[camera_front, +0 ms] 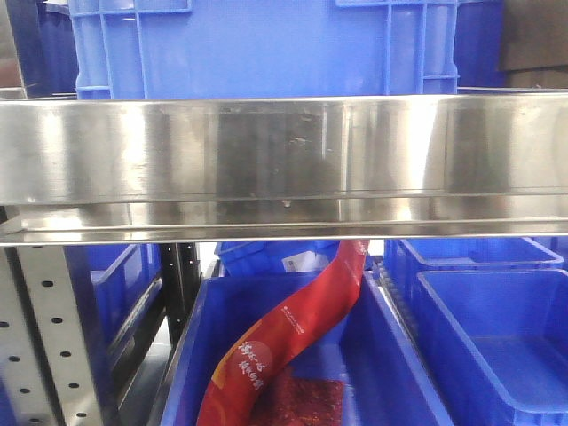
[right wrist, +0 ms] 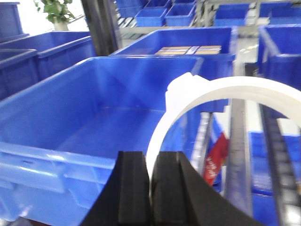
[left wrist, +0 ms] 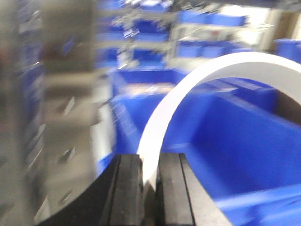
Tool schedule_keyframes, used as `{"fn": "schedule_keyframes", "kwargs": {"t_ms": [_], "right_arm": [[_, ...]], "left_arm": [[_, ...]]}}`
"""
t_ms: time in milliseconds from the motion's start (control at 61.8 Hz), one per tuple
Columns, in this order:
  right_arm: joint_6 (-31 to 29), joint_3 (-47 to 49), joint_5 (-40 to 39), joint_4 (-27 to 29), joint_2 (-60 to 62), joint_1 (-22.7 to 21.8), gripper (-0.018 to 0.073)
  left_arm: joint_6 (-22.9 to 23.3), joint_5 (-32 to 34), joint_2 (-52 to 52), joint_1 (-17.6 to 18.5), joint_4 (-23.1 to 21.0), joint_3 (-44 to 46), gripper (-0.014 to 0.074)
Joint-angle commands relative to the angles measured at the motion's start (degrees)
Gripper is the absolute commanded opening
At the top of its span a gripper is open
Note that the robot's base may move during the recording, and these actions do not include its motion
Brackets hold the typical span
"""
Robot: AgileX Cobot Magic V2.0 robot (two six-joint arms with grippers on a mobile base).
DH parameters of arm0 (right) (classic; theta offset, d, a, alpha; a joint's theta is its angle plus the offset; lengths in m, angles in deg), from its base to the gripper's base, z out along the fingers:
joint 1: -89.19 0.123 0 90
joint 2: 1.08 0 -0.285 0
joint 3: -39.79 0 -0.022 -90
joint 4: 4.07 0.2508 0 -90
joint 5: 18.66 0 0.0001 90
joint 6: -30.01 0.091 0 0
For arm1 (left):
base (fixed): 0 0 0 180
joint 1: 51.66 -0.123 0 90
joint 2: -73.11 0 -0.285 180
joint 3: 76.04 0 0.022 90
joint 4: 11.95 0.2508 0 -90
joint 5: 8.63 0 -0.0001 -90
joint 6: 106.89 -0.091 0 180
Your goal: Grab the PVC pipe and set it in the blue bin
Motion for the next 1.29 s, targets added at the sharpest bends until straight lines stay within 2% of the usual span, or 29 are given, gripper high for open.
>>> {"fn": "schedule_keyframes", "kwargs": {"t_ms": [0,129,453,777,906,1020,1279], "right_arm": [[-0.3,2.1,-0.5,1.3,-1.6,0.0,-0.0168],[-0.4,3.9,-0.5,1.4,-2.8,0.7,-0.0168],[-1.8,7.2,-5.9,1.9,-8.5,7.2,-0.0168],[-1.8,14.5,-7.4,1.9,-17.2,7.9,-0.0168],[-1.8,17.8,-5.6,2.0,-21.1,8.7,-0.0168],[-1.8,18.7,-6.9,2.0,-23.8,9.2,-0.0168],[-1.8,18.7,-10.0,2.0,-27.7,9.2,-0.0168]], "left_arm": [[-0.2,2.9,2.4,3.6,1.0,3.3,-0.0111],[-0.2,3.4,7.8,5.9,2.2,8.5,-0.0111],[-0.2,3.9,20.4,5.9,4.5,18.0,-0.0111],[-0.2,10.6,24.5,5.7,6.0,18.6,-0.0111],[-0.2,13.2,26.9,5.7,6.2,18.6,-0.0111],[-0.2,15.9,28.5,5.7,8.6,18.6,-0.0111],[-0.2,17.2,31.3,5.6,9.8,18.7,-0.0111]]}}
